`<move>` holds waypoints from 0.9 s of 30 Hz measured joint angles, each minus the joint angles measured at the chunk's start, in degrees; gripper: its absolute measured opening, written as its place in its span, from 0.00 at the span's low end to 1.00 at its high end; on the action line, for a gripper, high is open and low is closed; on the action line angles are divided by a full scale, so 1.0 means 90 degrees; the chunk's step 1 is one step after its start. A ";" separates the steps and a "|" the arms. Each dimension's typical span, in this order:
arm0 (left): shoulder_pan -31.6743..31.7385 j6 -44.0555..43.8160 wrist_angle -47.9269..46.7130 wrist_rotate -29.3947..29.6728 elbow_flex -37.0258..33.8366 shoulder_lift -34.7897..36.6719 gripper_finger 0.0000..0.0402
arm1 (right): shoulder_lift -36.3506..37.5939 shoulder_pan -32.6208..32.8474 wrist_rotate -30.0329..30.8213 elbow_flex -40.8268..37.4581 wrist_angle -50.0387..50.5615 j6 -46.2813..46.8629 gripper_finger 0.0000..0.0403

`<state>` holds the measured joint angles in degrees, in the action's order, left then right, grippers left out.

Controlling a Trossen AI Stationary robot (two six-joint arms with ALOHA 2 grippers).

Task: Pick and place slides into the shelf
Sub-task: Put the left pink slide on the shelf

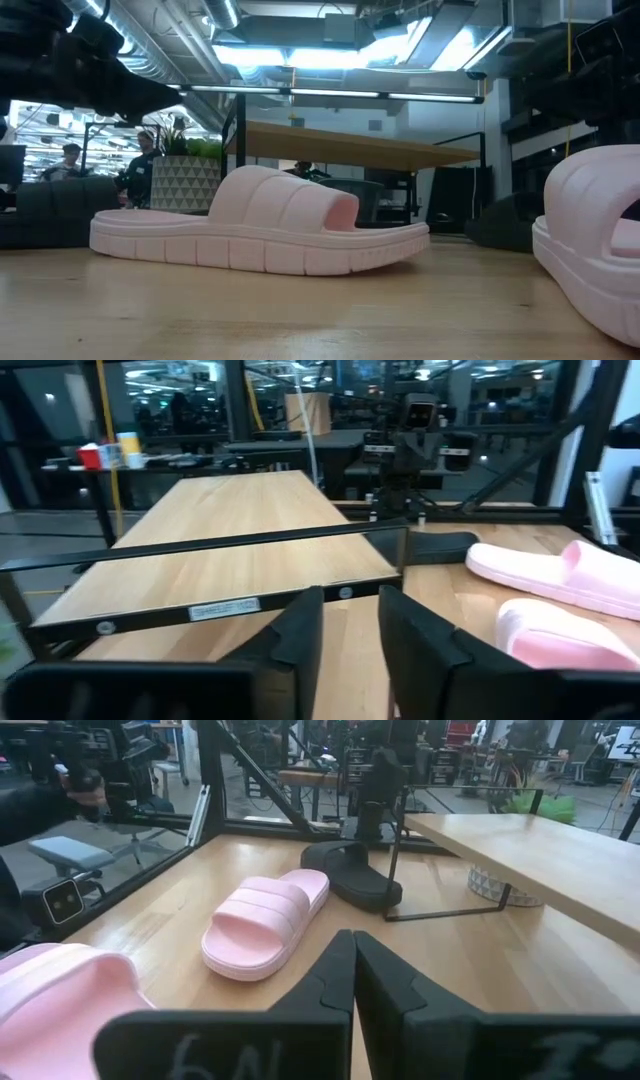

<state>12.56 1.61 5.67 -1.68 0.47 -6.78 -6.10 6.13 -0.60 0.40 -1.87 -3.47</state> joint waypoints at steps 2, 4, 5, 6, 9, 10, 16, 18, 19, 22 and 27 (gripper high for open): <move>0.0000 0.0002 -0.0005 -0.0095 0.0000 0.0000 0.14 | 0.0001 0.0000 0.0000 0.0001 0.0000 -0.0008 0.02; 0.0000 -0.0001 -0.0035 -0.0180 -0.0001 0.0000 0.09 | -0.0001 -0.0001 0.0000 0.0001 0.0001 -0.0011 0.02; 0.0000 -0.0008 -0.0071 -0.0224 -0.0002 0.0000 0.06 | 0.0000 0.0000 -0.0001 0.0000 0.0000 0.0002 0.02; 0.0000 -0.0026 -0.0128 -0.0248 0.0000 -0.0003 0.03 | 0.0001 0.0000 -0.0002 -0.0001 0.0000 0.0023 0.02; 0.0002 -0.0241 -0.0306 -0.0175 0.0000 -0.0087 0.01 | -0.0001 0.0007 -0.0069 0.0000 0.0002 0.0020 0.02; 0.0002 -0.0289 -0.0312 -0.0116 -0.0001 -0.0126 0.01 | -0.0001 0.0007 -0.0177 0.0001 0.0002 0.0020 0.02; 0.0005 -0.0299 -0.0299 -0.0091 -0.0002 -0.0550 0.00 | 0.0001 0.0007 -0.0898 0.0000 -0.0064 0.0400 0.02; 0.0005 -0.0302 -0.0297 -0.0113 -0.0001 -0.0700 0.00 | 0.0001 0.0007 -0.0899 -0.0001 -0.0063 0.0503 0.02; 0.0005 -0.0332 -0.0293 -0.0175 0.0000 -0.0777 0.00 | 0.0001 0.0007 -0.0899 0.0001 -0.0063 0.0502 0.02; 0.0005 -0.0666 -0.0117 -0.0647 -0.0002 -0.0938 0.00 | 0.0001 0.0007 -0.0896 0.0000 -0.0064 0.0336 0.02; 0.0002 -0.0999 0.0329 -0.1546 0.0002 -0.1013 0.00 | -0.0001 0.0005 -0.0877 -0.0001 -0.0182 0.0001 0.02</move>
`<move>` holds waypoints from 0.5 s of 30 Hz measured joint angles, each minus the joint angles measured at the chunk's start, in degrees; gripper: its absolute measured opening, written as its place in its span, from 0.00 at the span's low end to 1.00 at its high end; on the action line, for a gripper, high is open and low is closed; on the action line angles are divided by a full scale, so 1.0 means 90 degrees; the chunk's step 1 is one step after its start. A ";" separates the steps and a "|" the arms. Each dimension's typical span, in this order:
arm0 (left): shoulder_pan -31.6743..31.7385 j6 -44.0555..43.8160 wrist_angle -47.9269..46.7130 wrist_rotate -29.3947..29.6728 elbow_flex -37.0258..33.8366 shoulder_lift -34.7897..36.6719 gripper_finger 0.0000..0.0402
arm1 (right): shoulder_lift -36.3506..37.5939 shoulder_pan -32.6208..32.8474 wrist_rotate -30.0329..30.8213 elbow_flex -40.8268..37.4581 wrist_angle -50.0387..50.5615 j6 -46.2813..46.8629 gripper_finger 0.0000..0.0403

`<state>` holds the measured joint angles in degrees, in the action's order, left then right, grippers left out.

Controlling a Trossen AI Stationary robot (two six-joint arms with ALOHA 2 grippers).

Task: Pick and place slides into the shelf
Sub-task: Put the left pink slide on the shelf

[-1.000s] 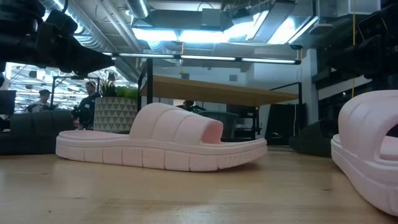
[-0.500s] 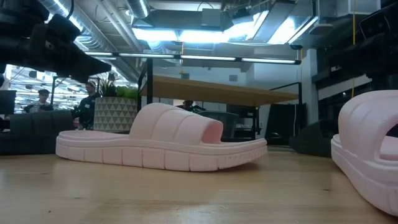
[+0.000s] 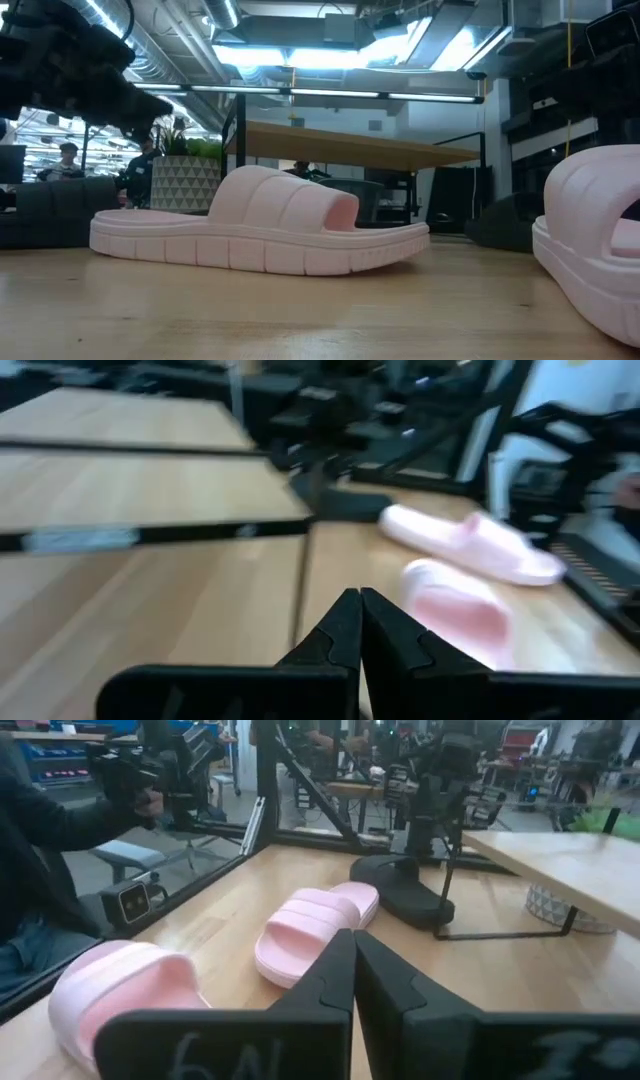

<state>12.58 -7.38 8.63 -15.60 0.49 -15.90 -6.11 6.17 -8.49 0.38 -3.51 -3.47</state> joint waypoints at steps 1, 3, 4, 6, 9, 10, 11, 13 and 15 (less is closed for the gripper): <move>0.0000 0.0001 0.0018 -0.0150 0.0018 0.0000 0.00 | 0.0000 0.0000 0.0000 0.0002 -0.0030 -0.0004 0.02; 0.0000 -0.0001 0.0016 -0.0322 0.0105 0.0000 0.00 | 0.0000 0.0000 0.0020 0.0002 -0.0113 -0.0002 0.02; 0.0000 0.0001 0.0019 -0.0376 0.0161 0.0000 0.00 | 0.0001 0.0000 0.0086 0.0001 -0.0177 -0.0002 0.02; 0.0000 0.0005 0.0018 -0.0465 0.0267 0.0000 0.00 | 0.0002 0.0000 0.0288 0.0001 -0.0236 -0.0004 0.02; 0.0000 0.0158 0.0015 -0.0710 0.0434 0.0000 0.00 | 0.0002 0.0000 0.0540 0.0002 -0.0316 -0.0022 0.02; 0.0000 0.0200 0.0016 -0.0772 0.0481 0.0000 0.00 | 0.0002 0.0000 0.0553 0.0001 -0.0322 -0.0036 0.02; 0.0000 0.0215 0.0012 -0.0798 0.0516 0.0000 0.00 | 0.0002 0.0000 0.0552 0.0000 -0.0321 -0.0064 0.02; 0.0000 0.0272 -0.0030 -0.0804 0.0576 0.0000 0.00 | 0.0001 0.0000 0.0552 0.0002 -0.0319 -0.0080 0.02; 0.0000 0.0507 -0.0032 -0.0779 0.0584 -0.0020 0.00 | 0.0001 0.0000 0.0552 0.0002 -0.0309 -0.0082 0.02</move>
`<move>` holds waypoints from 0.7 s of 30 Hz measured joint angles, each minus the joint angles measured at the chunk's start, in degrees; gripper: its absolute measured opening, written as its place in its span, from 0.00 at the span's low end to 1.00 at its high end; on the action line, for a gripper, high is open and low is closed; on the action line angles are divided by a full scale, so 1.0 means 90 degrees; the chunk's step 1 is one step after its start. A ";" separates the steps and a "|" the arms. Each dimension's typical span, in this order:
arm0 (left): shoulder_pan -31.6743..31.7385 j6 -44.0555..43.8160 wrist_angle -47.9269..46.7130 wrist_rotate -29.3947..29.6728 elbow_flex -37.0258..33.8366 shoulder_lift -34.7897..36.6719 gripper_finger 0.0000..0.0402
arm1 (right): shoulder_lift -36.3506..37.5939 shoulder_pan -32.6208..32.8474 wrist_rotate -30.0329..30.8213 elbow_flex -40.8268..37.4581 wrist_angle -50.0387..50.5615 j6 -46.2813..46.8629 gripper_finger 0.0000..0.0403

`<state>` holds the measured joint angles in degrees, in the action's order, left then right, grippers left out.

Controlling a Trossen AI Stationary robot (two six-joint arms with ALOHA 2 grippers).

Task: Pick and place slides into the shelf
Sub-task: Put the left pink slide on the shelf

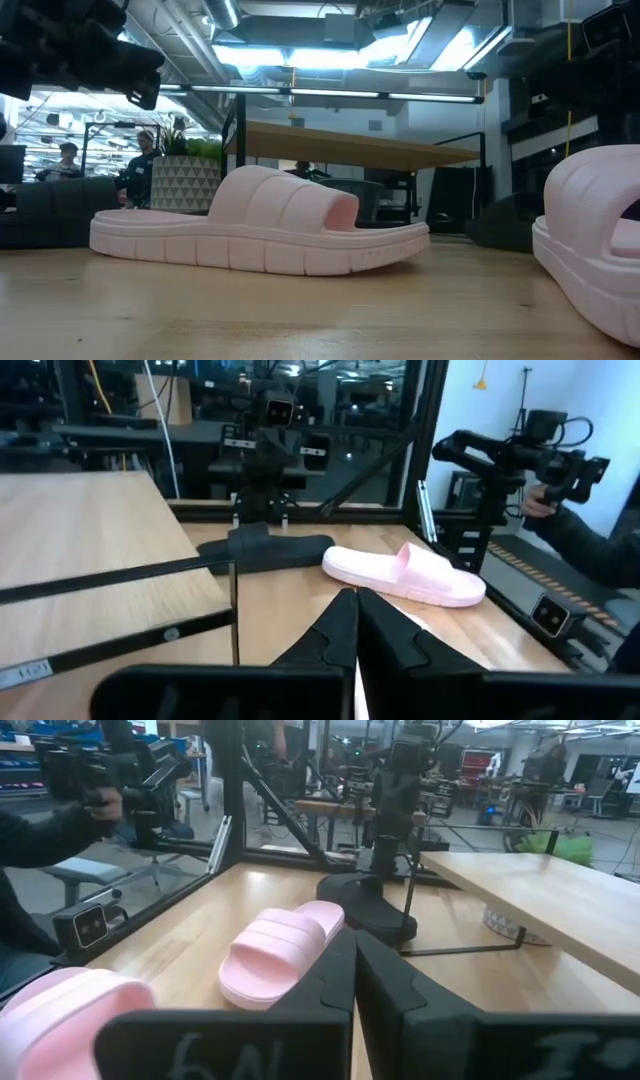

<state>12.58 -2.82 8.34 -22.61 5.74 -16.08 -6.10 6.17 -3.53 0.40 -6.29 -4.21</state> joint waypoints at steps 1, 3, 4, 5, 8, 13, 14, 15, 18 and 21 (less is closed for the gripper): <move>-0.0002 0.0069 -0.0006 0.0073 0.0000 -0.0015 0.00 | 0.0001 0.0000 -0.0001 0.0000 0.0005 0.0000 0.02; 0.0000 0.0060 -0.0015 0.0229 0.0000 -0.0019 0.00 | 0.0001 0.0000 -0.0002 0.0000 0.0008 -0.0010 0.02; 0.0000 0.0005 -0.0010 0.0261 0.0000 -0.0019 0.00 | 0.0001 0.0000 -0.0002 -0.0002 0.0019 -0.0056 0.02; 0.0000 -0.0072 0.0008 0.0284 0.0000 -0.0022 0.00 | 0.0001 0.0000 -0.0004 0.0000 0.0035 -0.0095 0.02; -0.0048 -0.0389 0.0410 0.0547 0.0002 -0.0089 0.00 | 0.0001 0.0000 -0.0005 -0.0001 0.0137 -0.0262 0.02; -0.0482 -0.0495 0.0884 0.1260 0.0076 -0.0615 0.00 | -0.0001 -0.0001 -0.0006 0.0000 0.0177 -0.0248 0.02; -0.0600 -0.0467 0.0847 0.1405 0.0185 -0.0781 0.00 | -0.0001 0.0000 -0.0007 -0.0001 0.0171 -0.0250 0.02; -0.0720 -0.0404 0.0821 0.1546 0.0315 -0.0965 0.00 | -0.0001 0.0000 -0.0007 -0.0002 0.0168 -0.0255 0.02; -0.1106 -0.0113 0.0717 0.1572 0.0852 -0.1600 0.00 | -0.0001 -0.0001 -0.0007 -0.0002 0.0133 -0.0245 0.02; -0.1517 0.0208 0.0369 0.1523 0.1389 -0.2181 0.00 | -0.0001 0.0000 -0.0013 -0.0001 0.0032 -0.0233 0.02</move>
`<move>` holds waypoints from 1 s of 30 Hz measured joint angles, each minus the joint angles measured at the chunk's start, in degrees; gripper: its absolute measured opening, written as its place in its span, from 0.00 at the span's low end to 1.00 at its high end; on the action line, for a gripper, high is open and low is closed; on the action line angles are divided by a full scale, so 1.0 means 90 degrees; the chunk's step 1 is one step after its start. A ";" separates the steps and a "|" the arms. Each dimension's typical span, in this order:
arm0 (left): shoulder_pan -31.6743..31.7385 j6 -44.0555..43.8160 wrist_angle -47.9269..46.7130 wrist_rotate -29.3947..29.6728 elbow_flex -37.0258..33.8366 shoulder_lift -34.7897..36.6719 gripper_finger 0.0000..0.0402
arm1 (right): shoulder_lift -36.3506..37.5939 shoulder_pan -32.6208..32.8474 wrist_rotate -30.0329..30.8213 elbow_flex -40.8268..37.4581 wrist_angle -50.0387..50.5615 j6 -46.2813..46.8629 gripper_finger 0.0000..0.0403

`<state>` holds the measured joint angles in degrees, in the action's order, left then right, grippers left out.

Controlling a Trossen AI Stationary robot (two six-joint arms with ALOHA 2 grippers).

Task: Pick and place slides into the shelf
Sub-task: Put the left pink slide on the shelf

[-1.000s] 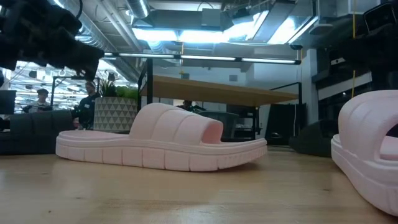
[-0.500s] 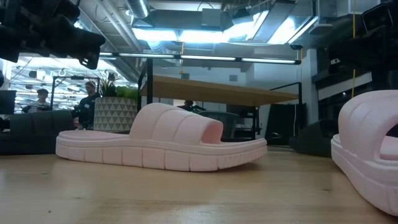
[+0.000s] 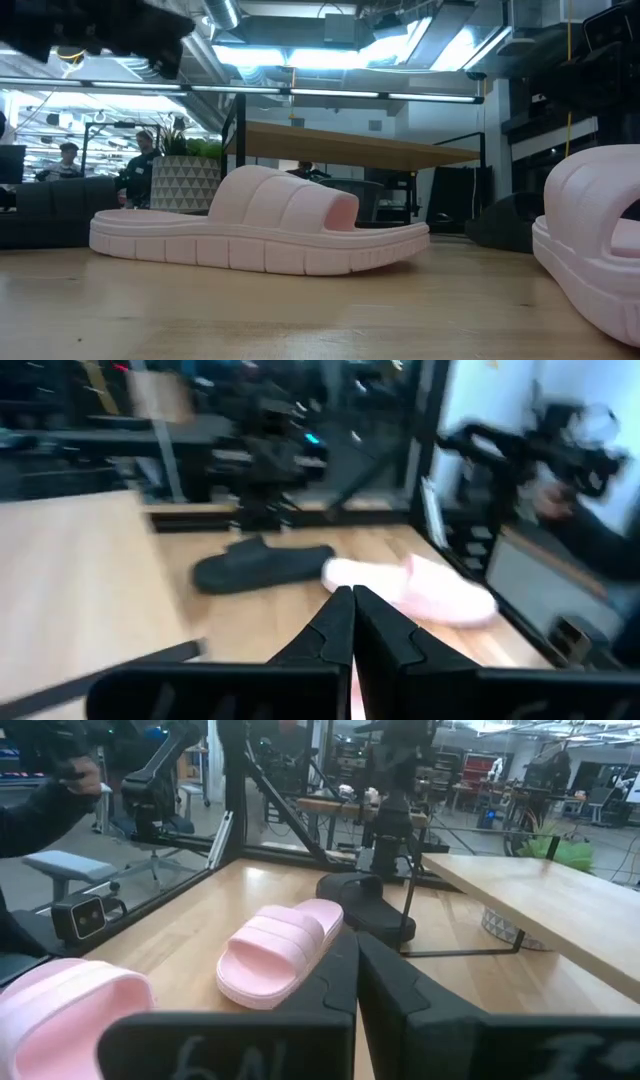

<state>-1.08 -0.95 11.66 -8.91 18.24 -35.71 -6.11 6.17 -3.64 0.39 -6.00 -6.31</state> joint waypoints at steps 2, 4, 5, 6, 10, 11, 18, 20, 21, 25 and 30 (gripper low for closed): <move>-0.0227 0.0067 -0.0310 0.0237 0.0263 -0.0328 0.00 | 0.0000 0.0000 -0.0004 0.0000 -0.0034 -0.0002 0.02; -0.0424 0.0005 -0.0447 0.0581 0.0399 -0.0632 0.00 | 0.0000 0.0000 -0.0028 0.0001 -0.0026 0.0034 0.02; -0.0514 -0.0030 -0.0453 0.0673 0.0447 -0.0787 0.00 | 0.0000 0.0000 -0.0100 0.0000 -0.0025 0.0113 0.02; -0.0599 -0.0066 -0.0456 0.0720 0.0509 -0.0935 0.00 | 0.0000 0.0000 -0.0198 -0.0001 -0.0026 0.0182 0.02; -0.0915 -0.0497 -0.0449 0.1037 0.0777 -0.1470 0.00 | 0.0000 0.0000 -0.0691 0.0001 -0.0020 0.0478 0.02; -0.0990 -0.0588 -0.0450 0.1119 0.0863 -0.1610 0.00 | 0.0000 0.0000 -0.0769 0.0001 -0.0005 0.0513 0.02; -0.1438 -0.1378 -0.0855 0.1217 0.1575 -0.2421 0.00 | 0.0000 0.0000 -0.0918 0.0001 0.0129 0.0482 0.02; -0.1535 -0.1703 -0.1087 0.1263 0.1780 -0.2633 0.00 | 0.0000 0.0000 -0.0930 0.0001 0.0129 0.0418 0.02; -0.1573 -0.1851 -0.1170 0.1305 0.1854 -0.2733 0.00 | 0.0000 0.0000 -0.0958 -0.0001 0.0129 0.0362 0.02; -0.1672 -0.2220 -0.1568 0.1516 0.2192 -0.3143 0.00 | 0.0000 0.0000 -0.1063 0.0001 0.0129 0.0326 0.02; -0.1698 -0.2223 -0.1667 0.1591 0.2484 -0.3539 0.00 | 0.0000 0.0000 -0.1063 0.0001 0.0129 0.0341 0.02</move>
<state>-16.36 -20.96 -3.34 5.41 40.60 -67.56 -6.11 6.17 -13.21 0.40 -4.84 -3.24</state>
